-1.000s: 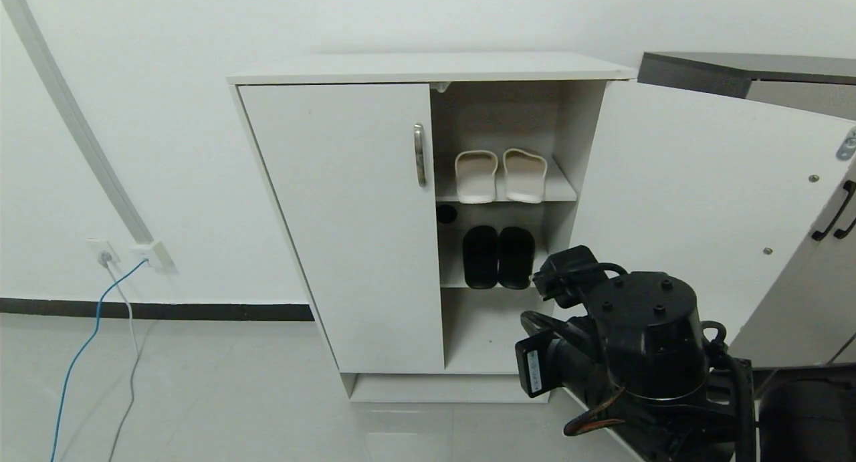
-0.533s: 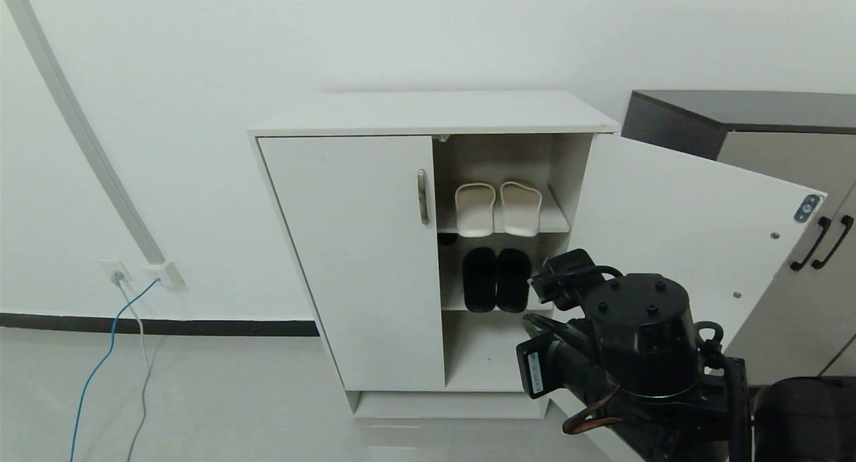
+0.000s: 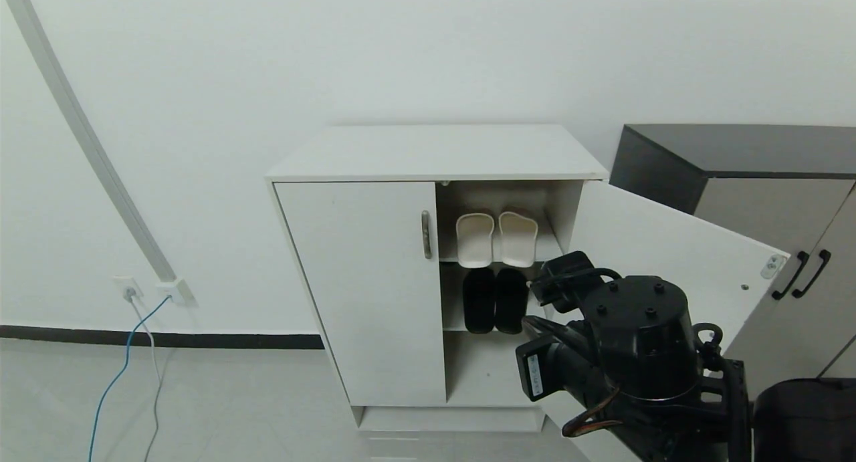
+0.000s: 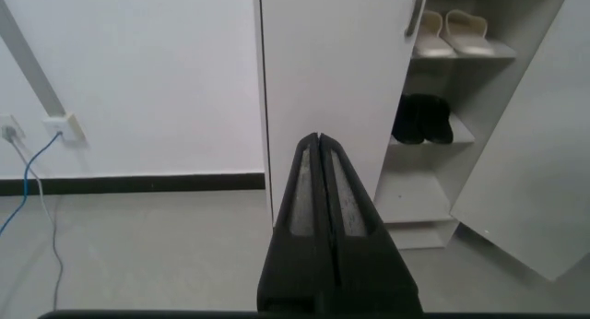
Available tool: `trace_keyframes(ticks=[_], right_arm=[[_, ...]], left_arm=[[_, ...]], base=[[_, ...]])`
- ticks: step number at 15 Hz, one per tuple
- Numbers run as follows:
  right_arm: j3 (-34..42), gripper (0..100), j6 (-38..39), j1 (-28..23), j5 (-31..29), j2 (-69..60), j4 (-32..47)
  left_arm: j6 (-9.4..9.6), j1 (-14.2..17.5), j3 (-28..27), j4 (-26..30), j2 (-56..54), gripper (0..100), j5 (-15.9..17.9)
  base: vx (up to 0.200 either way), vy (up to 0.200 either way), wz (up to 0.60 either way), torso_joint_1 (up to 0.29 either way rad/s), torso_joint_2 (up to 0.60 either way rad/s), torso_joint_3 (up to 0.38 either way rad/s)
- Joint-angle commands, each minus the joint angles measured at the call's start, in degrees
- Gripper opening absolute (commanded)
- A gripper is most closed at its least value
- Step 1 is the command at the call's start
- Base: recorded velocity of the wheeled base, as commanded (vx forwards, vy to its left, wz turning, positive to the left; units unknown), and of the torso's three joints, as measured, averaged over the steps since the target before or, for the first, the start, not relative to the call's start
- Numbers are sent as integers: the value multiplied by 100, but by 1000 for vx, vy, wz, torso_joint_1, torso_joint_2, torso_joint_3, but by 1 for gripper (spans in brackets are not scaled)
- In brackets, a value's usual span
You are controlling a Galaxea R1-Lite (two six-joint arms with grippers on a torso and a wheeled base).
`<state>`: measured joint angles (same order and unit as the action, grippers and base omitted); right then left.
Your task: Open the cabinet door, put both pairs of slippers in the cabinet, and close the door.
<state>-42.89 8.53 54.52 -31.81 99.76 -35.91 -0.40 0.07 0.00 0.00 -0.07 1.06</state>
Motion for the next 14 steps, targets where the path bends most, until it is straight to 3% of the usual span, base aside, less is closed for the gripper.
trace_keyframes(ticks=[1, 14], right_arm=[[17, 0, -1, 6, -1, 0, -3], [79, 0, -10, 6, 8, 9, -3]], left_arm=[[-4, 1, 0, 0, 7, 0, -1], [-4, 1, 0, 0, 7, 0, -1]], base=[[0, 0, 0, 163, -491, -320], [0, 0, 0, 218, -539, -323]])
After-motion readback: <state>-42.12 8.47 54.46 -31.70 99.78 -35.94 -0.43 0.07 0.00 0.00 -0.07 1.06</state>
